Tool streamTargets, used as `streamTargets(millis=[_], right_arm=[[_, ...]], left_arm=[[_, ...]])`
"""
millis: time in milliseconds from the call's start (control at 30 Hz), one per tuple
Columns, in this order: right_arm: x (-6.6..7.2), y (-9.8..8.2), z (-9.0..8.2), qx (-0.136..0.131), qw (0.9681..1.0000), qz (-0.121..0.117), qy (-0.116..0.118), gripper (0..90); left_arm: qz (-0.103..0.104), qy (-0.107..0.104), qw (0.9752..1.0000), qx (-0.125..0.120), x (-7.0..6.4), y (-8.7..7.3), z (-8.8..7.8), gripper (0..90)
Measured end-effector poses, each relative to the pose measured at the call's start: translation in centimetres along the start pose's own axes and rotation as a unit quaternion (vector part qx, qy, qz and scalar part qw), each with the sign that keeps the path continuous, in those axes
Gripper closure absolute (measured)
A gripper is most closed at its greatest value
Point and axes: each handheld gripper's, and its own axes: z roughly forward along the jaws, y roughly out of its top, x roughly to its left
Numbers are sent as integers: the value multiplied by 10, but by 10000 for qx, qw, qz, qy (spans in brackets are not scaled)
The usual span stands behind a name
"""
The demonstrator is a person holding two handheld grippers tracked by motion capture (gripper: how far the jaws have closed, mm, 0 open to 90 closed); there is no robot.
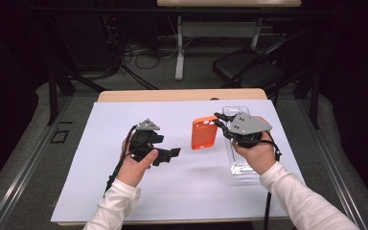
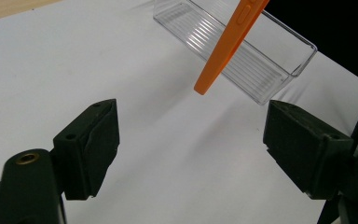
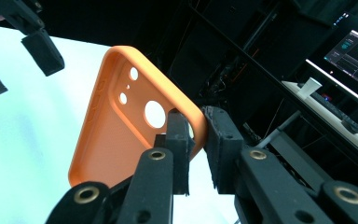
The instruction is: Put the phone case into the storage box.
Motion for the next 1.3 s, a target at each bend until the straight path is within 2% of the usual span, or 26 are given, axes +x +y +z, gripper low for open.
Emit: streamTargets(millis=[133, 400, 800, 1000, 1300], right_arm=[[-7, 1, 1, -43, 10000, -27, 15, 803], [-24, 0, -1, 13, 9996, -170, -210, 802], [-50, -7, -7, 95, 9983, -145, -550, 801], [-60, -12, -10, 177, 9975, -189, -651, 801], [-73, -16, -12, 260, 9960, -226, -824, 801]], left_arm=[[-58, 2, 10000, -46, 2, -1, -1, 168], [-125, 91, 9999, -74, 7, -5, -3, 155], [-199, 179, 9995, -180, 14, -10, -7, 140], [-184, 60, 9996, -181, 15, -12, -7, 22], [-145, 135, 9997, -142, 14, -14, -4, 4]])
